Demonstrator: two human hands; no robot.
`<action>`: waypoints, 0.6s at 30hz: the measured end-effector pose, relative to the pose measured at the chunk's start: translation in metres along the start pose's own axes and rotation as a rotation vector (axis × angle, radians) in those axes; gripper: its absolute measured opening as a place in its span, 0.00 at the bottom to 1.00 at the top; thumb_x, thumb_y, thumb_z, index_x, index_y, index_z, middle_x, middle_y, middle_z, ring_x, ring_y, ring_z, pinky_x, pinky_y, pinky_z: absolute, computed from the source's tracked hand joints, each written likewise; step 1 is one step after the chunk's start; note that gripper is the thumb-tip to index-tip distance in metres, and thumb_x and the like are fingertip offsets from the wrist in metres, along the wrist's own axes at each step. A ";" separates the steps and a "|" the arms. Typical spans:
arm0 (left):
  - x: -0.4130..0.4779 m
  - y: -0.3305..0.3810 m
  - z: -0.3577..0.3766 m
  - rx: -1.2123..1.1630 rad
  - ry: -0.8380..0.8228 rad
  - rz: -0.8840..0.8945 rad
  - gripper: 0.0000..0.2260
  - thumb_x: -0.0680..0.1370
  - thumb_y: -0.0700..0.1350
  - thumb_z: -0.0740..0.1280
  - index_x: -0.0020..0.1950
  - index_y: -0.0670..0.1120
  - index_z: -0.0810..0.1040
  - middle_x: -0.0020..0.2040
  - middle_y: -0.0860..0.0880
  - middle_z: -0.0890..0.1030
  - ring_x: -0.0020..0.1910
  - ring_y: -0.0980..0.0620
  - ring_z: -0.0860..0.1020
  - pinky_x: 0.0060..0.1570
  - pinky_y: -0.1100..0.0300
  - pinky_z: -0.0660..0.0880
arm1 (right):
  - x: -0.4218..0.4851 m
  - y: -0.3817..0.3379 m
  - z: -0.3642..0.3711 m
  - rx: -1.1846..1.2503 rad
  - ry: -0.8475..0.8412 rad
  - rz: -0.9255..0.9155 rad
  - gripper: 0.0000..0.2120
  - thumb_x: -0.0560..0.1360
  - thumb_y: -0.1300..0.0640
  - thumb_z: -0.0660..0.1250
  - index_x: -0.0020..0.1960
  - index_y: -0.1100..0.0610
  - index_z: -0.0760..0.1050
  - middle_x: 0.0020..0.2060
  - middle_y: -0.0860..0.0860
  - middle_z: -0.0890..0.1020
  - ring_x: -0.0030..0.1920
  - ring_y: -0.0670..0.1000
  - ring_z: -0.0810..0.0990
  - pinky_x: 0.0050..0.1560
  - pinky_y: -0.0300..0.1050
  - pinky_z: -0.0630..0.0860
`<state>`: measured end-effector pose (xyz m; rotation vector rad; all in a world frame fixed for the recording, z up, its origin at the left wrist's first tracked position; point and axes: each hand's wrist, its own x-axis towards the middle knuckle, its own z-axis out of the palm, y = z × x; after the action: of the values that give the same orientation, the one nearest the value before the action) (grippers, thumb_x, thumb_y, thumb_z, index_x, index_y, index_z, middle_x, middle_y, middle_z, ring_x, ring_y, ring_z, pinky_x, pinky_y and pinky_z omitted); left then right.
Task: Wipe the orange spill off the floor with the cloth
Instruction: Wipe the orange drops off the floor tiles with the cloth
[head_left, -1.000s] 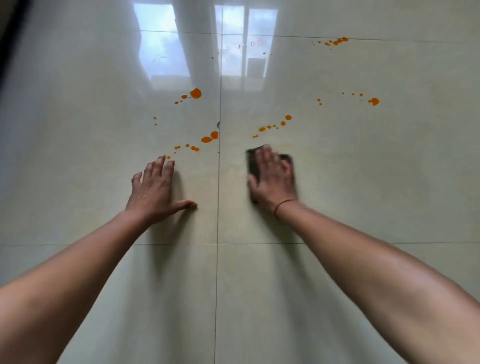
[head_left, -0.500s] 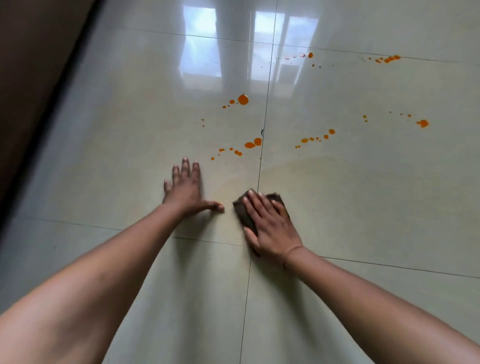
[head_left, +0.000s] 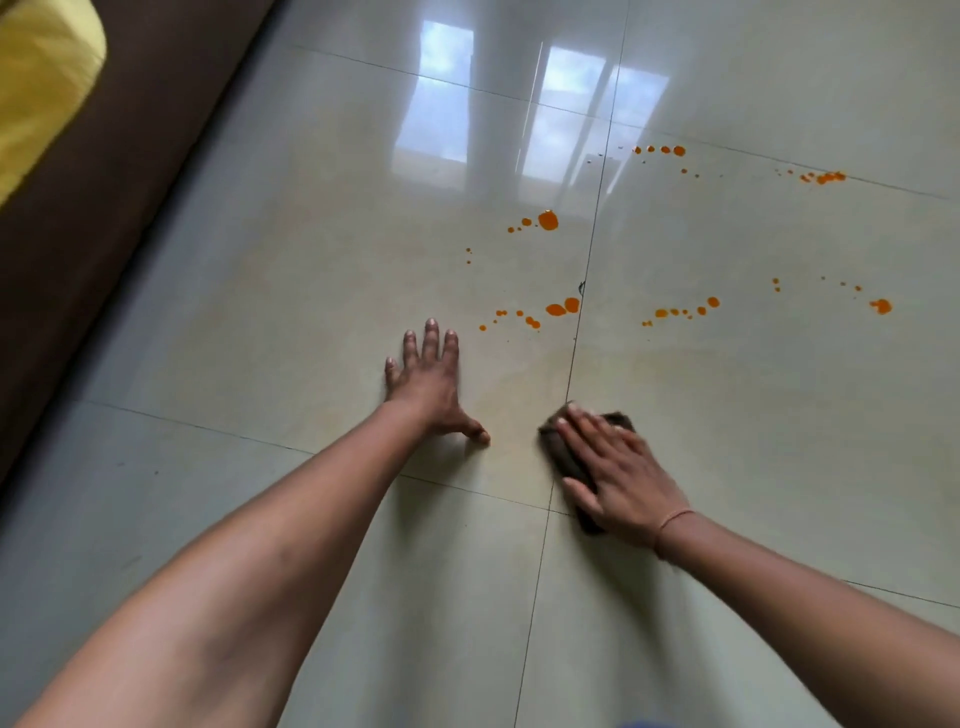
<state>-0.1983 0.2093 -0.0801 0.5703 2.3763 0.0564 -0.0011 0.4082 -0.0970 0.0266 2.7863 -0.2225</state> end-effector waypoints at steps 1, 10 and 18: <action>0.000 -0.002 -0.002 0.015 -0.019 0.011 0.66 0.59 0.66 0.78 0.79 0.47 0.35 0.77 0.45 0.32 0.76 0.40 0.35 0.73 0.39 0.45 | 0.004 0.010 -0.004 -0.004 -0.023 0.081 0.36 0.75 0.35 0.43 0.79 0.49 0.45 0.78 0.47 0.45 0.78 0.49 0.49 0.74 0.48 0.49; 0.006 -0.020 -0.024 0.160 0.084 0.071 0.62 0.58 0.65 0.78 0.79 0.51 0.44 0.80 0.46 0.42 0.78 0.42 0.47 0.70 0.40 0.61 | 0.046 -0.042 0.003 -0.008 0.009 -0.115 0.35 0.78 0.35 0.46 0.79 0.52 0.51 0.78 0.50 0.50 0.78 0.51 0.49 0.74 0.52 0.51; 0.026 -0.014 -0.028 0.065 -0.087 -0.085 0.73 0.50 0.64 0.81 0.77 0.52 0.31 0.76 0.47 0.27 0.75 0.37 0.33 0.68 0.29 0.50 | 0.117 -0.055 -0.007 -0.012 0.127 -0.039 0.32 0.78 0.40 0.49 0.78 0.55 0.57 0.77 0.52 0.58 0.77 0.50 0.56 0.72 0.49 0.53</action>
<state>-0.2387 0.2109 -0.0766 0.4915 2.3215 -0.0814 -0.1161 0.3537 -0.1216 -0.0177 2.9170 -0.2218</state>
